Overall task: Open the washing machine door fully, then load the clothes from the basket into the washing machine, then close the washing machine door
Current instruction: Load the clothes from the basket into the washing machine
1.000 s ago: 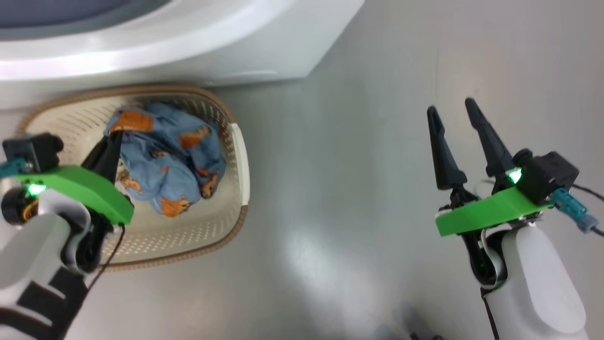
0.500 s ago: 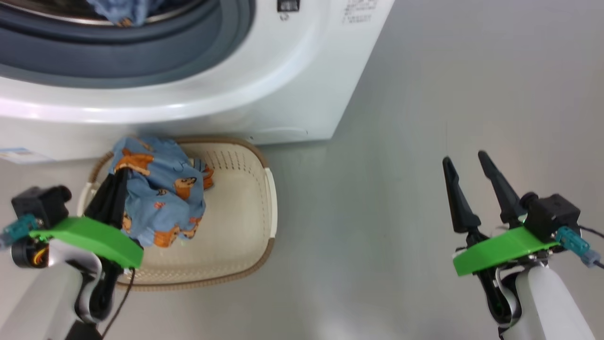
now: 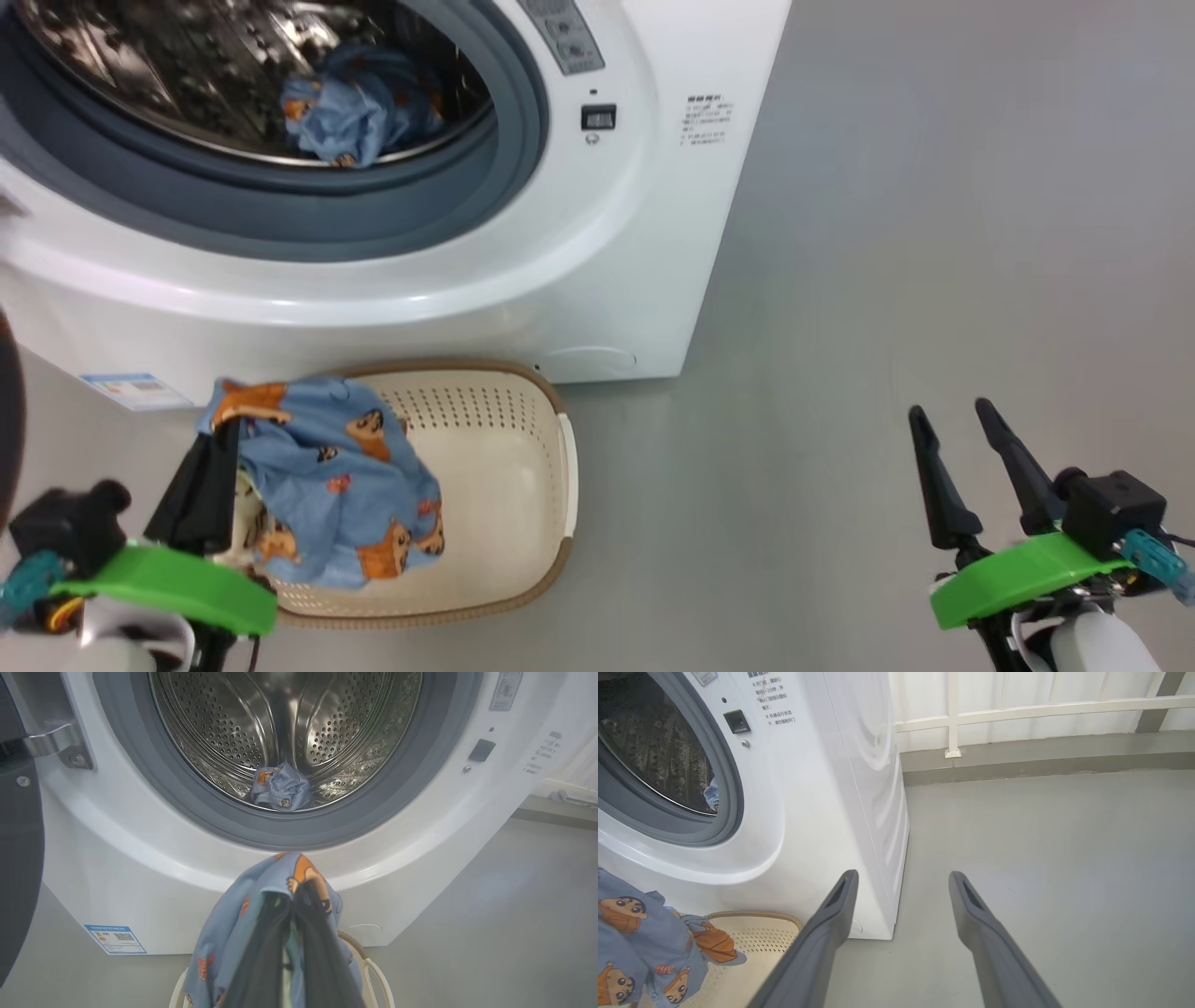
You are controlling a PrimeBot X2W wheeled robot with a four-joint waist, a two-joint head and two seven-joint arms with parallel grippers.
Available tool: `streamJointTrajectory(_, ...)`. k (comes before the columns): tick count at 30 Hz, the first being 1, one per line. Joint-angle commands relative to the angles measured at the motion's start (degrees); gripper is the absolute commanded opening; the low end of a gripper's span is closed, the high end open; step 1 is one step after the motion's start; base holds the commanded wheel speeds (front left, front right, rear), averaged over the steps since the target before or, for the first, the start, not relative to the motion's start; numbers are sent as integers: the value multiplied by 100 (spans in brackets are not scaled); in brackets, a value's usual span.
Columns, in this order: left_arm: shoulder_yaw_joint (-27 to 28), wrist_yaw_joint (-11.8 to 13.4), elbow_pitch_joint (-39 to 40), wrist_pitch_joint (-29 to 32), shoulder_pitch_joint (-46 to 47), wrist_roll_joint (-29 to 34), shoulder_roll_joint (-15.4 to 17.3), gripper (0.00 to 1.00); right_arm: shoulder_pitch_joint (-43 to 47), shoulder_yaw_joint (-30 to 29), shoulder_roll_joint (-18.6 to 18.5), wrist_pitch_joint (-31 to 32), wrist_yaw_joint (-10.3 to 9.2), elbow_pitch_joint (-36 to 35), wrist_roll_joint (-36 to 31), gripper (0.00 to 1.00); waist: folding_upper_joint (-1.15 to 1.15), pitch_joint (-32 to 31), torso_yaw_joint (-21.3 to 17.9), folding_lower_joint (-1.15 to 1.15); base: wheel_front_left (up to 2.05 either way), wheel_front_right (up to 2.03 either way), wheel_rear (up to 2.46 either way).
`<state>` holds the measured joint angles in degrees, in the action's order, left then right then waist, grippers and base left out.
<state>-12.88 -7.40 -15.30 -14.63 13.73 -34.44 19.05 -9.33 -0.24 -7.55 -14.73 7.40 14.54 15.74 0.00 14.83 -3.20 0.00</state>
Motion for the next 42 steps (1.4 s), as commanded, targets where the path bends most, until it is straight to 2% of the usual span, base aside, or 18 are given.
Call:
streamJointTrajectory(1,352,-9,260,-37,-116,129,142,0,110,93,-91,-27,9,-119,54,100,0,-230,73,0,0,0,0)
streamJointTrajectory(12,1127,-9,1152,-37,-1183,611,-233,0,387,-38,-181,-27,9,-160,122,100,0,-418,101,0,0,0,0)
streamJointTrajectory(22,1278,-9,1460,-37,-1367,701,-420,0,407,-79,-172,-27,9,-208,143,100,0,-358,114,0,0,0,0)
streamJointTrajectory(32,1229,-9,1523,-37,-840,524,-314,0,209,-95,-42,-27,9,-327,70,100,0,126,37,0,0,0,0)
streamJointTrajectory(42,1124,-9,1418,-37,641,309,120,0,-165,-24,186,-27,9,-385,-23,100,0,760,-163,0,0,0,0)
